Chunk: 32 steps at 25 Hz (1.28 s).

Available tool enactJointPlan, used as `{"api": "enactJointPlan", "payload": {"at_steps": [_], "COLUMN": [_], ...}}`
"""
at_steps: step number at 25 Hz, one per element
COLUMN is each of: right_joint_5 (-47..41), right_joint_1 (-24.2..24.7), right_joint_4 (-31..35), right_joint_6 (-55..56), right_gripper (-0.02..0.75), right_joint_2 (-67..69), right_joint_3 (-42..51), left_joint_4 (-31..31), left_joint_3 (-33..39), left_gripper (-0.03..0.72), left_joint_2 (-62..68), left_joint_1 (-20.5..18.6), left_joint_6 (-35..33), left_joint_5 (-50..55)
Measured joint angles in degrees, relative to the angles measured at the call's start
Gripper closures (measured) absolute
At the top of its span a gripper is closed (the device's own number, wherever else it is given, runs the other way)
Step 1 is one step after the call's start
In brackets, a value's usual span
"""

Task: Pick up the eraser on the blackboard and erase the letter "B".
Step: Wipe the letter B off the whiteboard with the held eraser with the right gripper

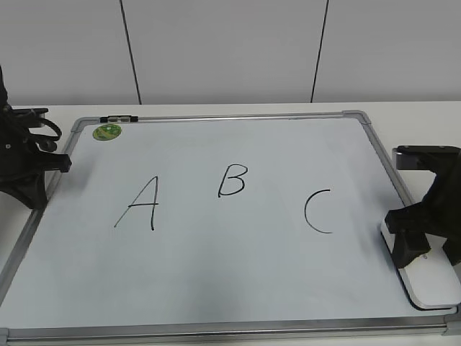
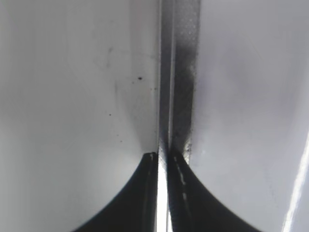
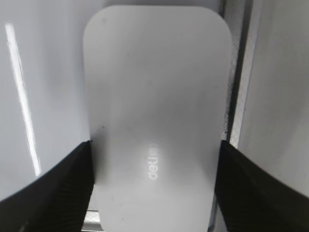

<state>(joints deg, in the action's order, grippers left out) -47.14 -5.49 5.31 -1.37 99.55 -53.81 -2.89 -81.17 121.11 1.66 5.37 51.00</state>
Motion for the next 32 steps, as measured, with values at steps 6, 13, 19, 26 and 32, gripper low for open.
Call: {"api": "enactJointPlan", "payload": {"at_steps": [6,13,19,26,32], "right_joint_5": [0.1,-3.7,-7.1,-13.6,-21.4], "right_joint_1": [0.0,0.0,-1.6,-6.6,-10.0], "right_joint_4": [0.0,0.5,0.7,0.0,-0.2], "right_joint_6": [0.0,0.0,0.0,-0.1,-0.1], "right_gripper": [0.197,0.197,0.197,0.197,0.197], "right_joint_2": [0.0,0.4,0.4,3.2,12.7], "right_joint_3": [0.0,-4.7,-9.4,-19.0,-31.3], "left_joint_4": [0.0,-0.1,-0.1,-0.2,-0.2], "left_joint_3": [0.0,0.0,0.0,0.0,0.0], "left_gripper": [0.659,0.659,0.659,0.659,0.659], "left_joint_2": [0.0,0.0,0.0,0.0,0.0], "left_joint_1": [0.0,0.0,0.0,0.0,0.0], "left_joint_6": [0.0,0.0,0.0,0.0,0.0], "left_joint_5": [0.0,0.0,0.0,0.0,0.0]}}
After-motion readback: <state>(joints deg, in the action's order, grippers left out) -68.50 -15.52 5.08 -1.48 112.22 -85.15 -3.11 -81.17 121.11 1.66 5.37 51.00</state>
